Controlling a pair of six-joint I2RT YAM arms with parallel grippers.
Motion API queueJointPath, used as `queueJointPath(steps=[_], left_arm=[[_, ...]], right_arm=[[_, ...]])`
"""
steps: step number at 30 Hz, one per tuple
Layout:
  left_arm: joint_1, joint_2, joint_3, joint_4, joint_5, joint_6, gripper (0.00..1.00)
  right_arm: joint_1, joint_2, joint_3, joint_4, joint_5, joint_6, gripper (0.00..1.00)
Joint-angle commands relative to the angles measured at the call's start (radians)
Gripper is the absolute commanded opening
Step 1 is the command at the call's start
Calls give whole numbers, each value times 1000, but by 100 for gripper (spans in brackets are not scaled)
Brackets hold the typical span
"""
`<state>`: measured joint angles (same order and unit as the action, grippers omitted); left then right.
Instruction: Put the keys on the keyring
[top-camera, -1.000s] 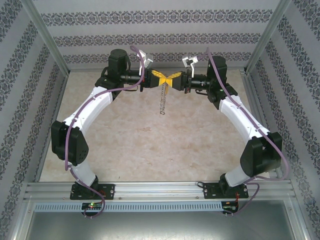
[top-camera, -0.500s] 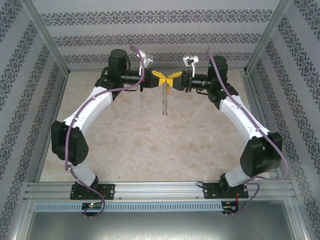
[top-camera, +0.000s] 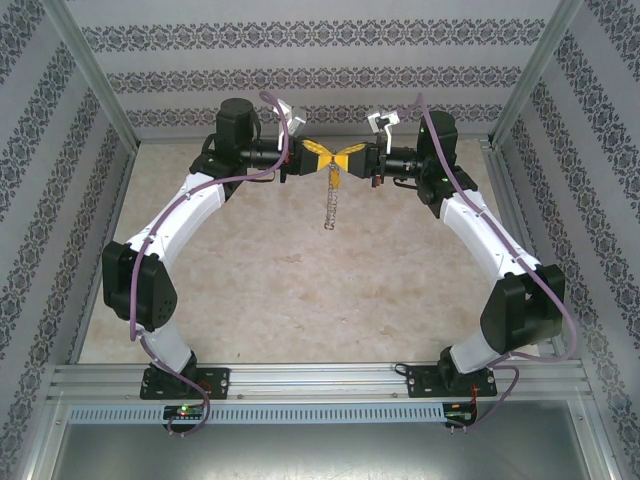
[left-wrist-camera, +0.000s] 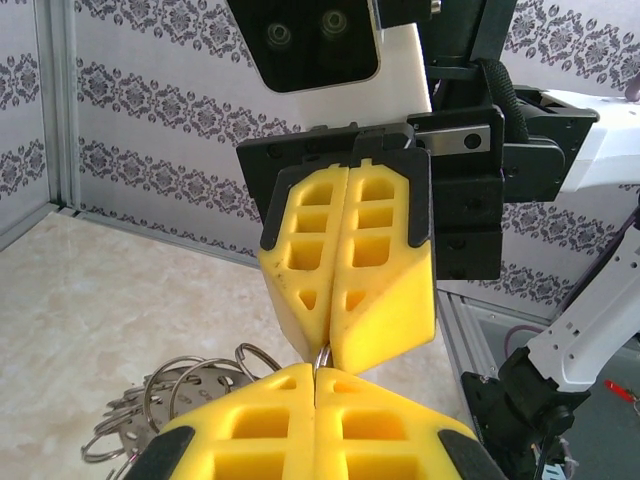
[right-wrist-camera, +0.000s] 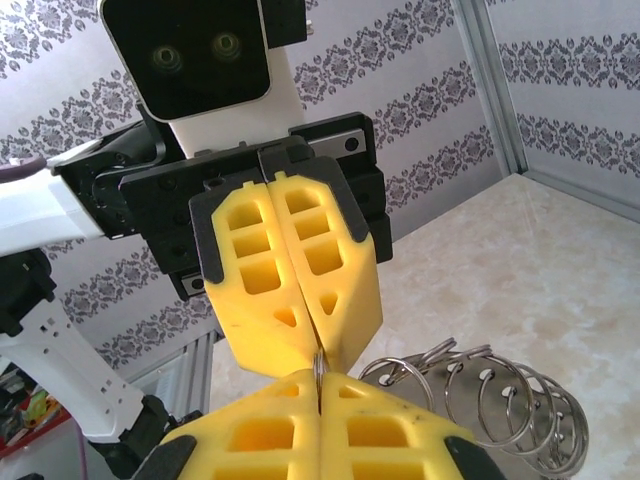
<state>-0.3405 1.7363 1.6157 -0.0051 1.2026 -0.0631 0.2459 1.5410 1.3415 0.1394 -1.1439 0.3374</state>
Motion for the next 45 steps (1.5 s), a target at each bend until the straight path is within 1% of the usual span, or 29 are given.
queueJointPath(steps=[1,3,4,5,6,8,13,16,19,21,24,27,30,37,41,45], left_arm=[[-11,-24,5,67,25,-13,0],[-11,-25,18,26,2,9,0],[-9,-29,24,5,-6,28,3],[-5,-34,32,-26,-13,51,9],[1,-41,39,-54,-22,73,13],[17,-57,48,-106,-32,111,20],[51,-88,79,-246,-54,209,27],[61,-91,113,-369,-68,290,30],[69,-75,159,-485,-54,360,34],[70,-55,196,-571,-42,406,35],[71,-40,225,-650,-38,454,35],[75,-41,215,-680,-40,476,35],[78,-49,188,-693,-26,487,35],[86,-81,77,-652,9,472,35],[86,-64,69,-637,49,456,34],[86,-41,67,-597,98,421,34]], right_arm=[[2,-3,13,-13,-24,-37,0],[3,3,44,-89,-20,-85,0],[3,6,61,-130,-18,-113,0],[4,10,85,-191,-10,-155,0],[3,16,118,-274,-2,-208,0],[4,33,179,-406,12,-298,0],[16,109,389,-794,109,-533,0],[36,170,530,-995,203,-656,0],[80,245,686,-1203,346,-776,0],[120,304,798,-1330,470,-839,0],[165,393,954,-1467,614,-896,0],[193,453,1051,-1543,699,-927,0],[209,474,1091,-1578,719,-950,0],[223,446,1104,-1605,704,-981,0],[227,430,1104,-1605,696,-986,0],[227,418,1103,-1600,661,-992,0]])
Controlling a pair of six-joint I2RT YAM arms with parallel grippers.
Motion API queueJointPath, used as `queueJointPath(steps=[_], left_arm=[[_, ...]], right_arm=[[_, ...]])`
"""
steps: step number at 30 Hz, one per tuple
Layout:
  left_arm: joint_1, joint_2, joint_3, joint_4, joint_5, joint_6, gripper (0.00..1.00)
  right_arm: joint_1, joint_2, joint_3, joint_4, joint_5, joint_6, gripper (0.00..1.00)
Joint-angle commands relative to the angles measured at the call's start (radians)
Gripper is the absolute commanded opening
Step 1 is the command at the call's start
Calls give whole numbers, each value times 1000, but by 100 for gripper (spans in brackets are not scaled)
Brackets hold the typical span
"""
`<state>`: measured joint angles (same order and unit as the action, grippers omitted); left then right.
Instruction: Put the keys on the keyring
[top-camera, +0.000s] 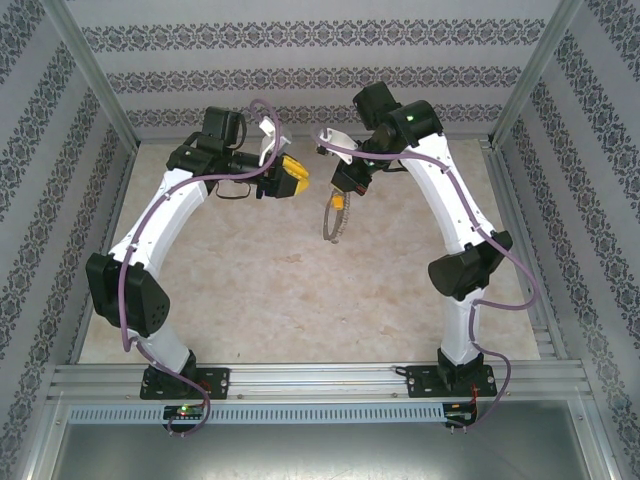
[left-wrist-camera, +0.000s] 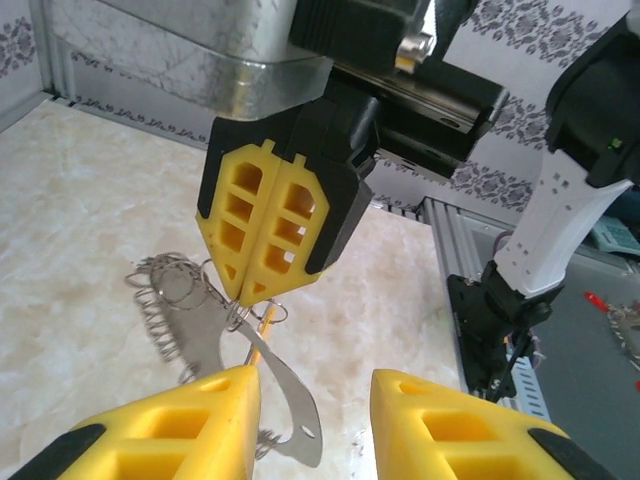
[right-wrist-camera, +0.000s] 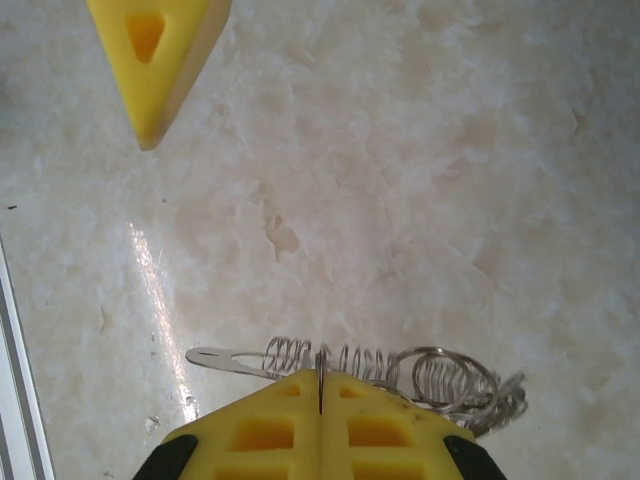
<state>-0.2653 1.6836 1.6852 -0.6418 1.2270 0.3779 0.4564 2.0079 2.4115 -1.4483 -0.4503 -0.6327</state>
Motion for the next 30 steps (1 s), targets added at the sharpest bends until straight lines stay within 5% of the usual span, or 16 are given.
queueJointPath(steps=[1,30], left_arm=[[9,20,-2,47,85,-28,33],[-83,167,108,34,126,-18,27]], right_arm=[[16,-53,33,-9,-44,-23,0],[27,-69,34,12,-78,-21,0]])
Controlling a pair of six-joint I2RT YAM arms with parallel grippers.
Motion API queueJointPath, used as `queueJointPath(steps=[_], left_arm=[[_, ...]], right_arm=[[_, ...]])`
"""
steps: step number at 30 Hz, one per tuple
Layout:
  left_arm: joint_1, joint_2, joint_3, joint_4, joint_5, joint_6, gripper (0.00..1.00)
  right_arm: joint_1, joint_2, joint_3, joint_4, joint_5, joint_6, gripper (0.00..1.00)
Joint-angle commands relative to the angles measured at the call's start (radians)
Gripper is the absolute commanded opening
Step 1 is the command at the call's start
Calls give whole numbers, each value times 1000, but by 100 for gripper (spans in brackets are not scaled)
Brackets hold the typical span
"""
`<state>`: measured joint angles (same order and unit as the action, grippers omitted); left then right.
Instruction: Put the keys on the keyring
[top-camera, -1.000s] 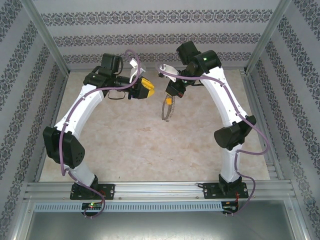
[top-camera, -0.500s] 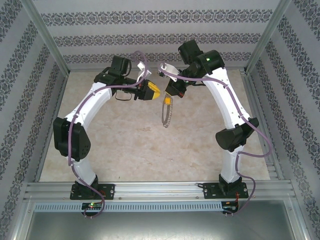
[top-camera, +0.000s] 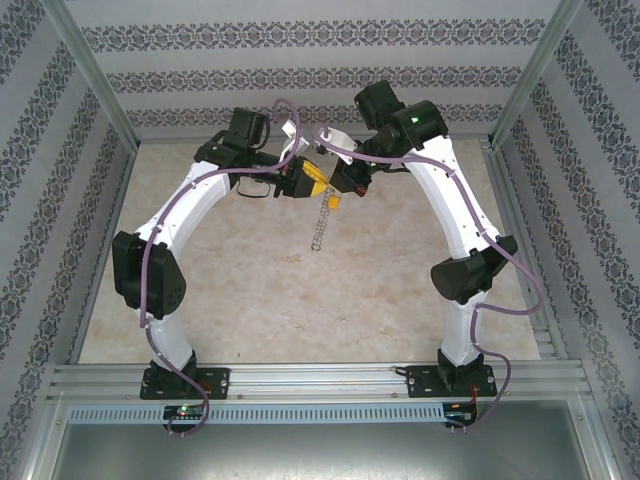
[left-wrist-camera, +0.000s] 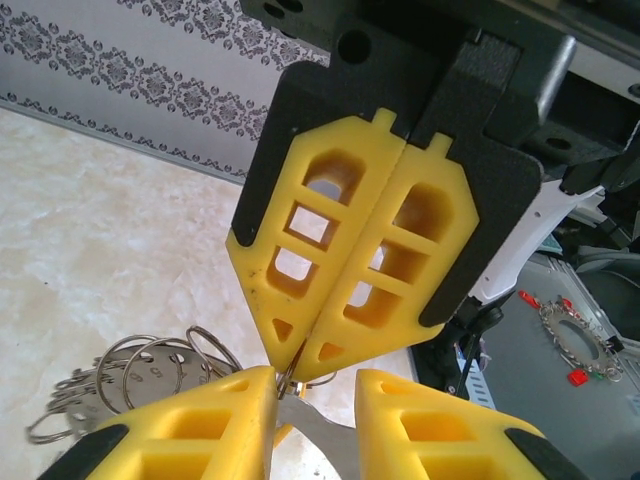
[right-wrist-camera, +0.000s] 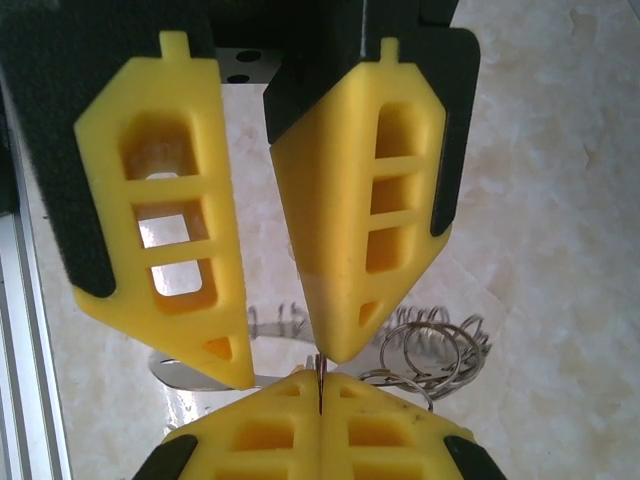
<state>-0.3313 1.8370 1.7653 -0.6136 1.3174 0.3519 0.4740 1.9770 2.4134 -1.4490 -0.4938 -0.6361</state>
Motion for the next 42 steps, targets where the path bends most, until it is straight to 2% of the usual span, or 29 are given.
queueJointPath(steps=[1,13,20,27,42], left_arm=[[-15,16,28,5,34,8,27],[-17,7,7,-2,17,27,32],[-15,4,6,19,43,19,32],[-15,-2,20,28,43,12,32],[-17,42,138,-193,80,163,32]], right_arm=[[11,-38,31,14,-34,-17,0],[1,-60,-4,38,-54,-13,0],[-16,-90,-43,71,-115,-11,0],[-15,-81,-44,63,-102,-11,0],[-23,-44,-22,17,-127,-31,0]])
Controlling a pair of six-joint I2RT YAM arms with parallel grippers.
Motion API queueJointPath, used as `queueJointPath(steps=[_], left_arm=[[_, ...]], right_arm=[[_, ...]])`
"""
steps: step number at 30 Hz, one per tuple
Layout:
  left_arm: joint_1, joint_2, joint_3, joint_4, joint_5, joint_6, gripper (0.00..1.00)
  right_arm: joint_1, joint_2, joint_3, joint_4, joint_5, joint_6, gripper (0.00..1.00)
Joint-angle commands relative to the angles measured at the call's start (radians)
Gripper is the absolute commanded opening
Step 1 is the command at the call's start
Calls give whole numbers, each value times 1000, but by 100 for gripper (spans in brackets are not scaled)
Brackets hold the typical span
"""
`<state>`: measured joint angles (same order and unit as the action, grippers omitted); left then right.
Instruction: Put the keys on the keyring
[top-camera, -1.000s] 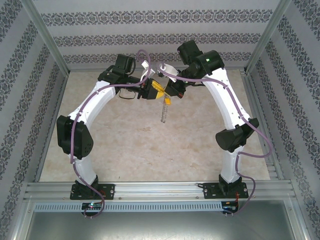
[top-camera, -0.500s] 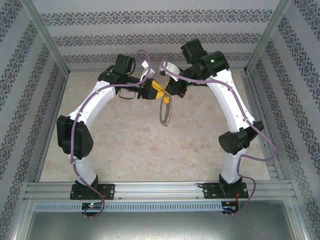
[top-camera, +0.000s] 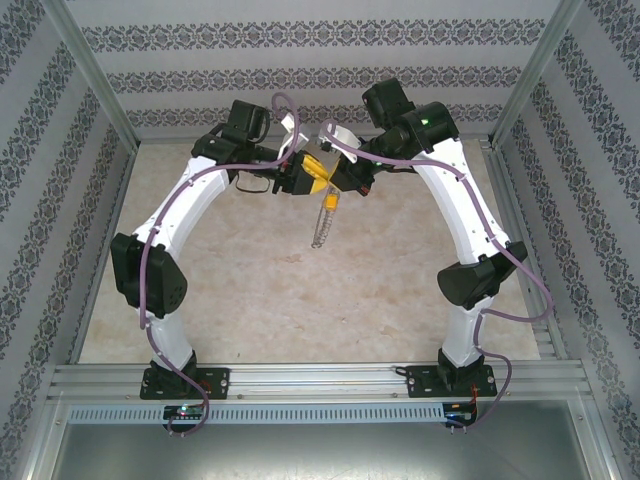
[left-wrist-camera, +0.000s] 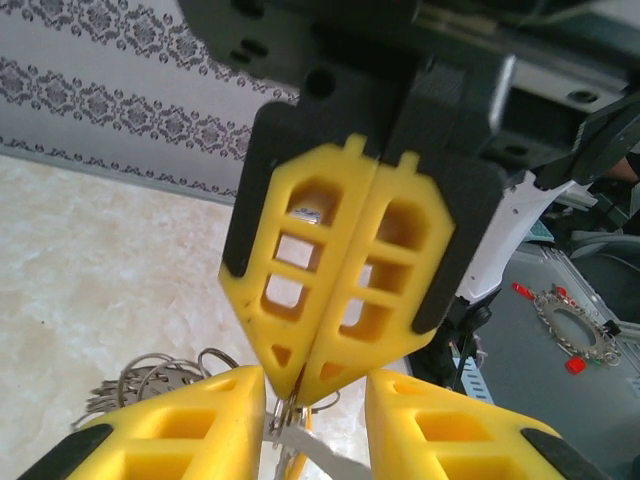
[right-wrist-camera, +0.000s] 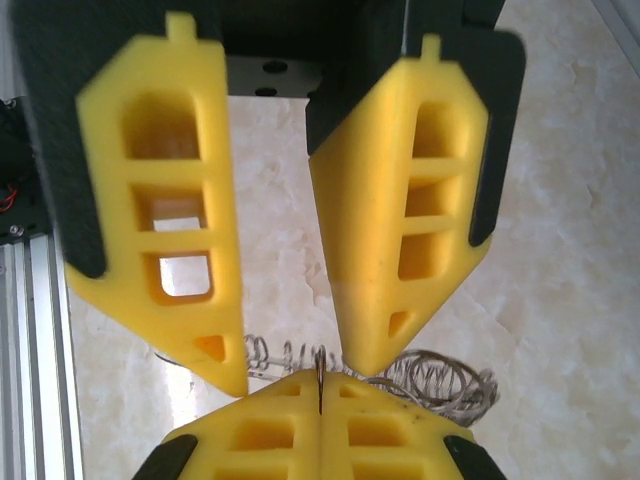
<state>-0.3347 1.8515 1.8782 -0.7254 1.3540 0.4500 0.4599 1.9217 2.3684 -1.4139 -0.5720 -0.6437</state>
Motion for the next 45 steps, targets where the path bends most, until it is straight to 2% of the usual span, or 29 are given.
queueJointPath(steps=[1,24,31,34,38,43,45], left_arm=[[-12,28,24,-81,45,67,32],[-14,47,24,-86,51,72,31],[-21,50,28,-81,76,72,27],[-24,51,29,-73,78,68,22],[-27,51,29,-62,76,62,0],[-26,42,18,-27,62,37,0],[-26,25,-7,34,45,0,0]], right_arm=[[-10,11,23,-16,-51,-24,0],[-27,-17,-17,26,-88,-17,0],[-26,-18,-21,34,-95,-15,0],[-26,-17,-25,35,-94,-13,0],[-27,-18,-28,42,-94,-10,0],[-30,-26,-36,60,-88,2,0],[-38,-45,-61,95,-89,25,21]])
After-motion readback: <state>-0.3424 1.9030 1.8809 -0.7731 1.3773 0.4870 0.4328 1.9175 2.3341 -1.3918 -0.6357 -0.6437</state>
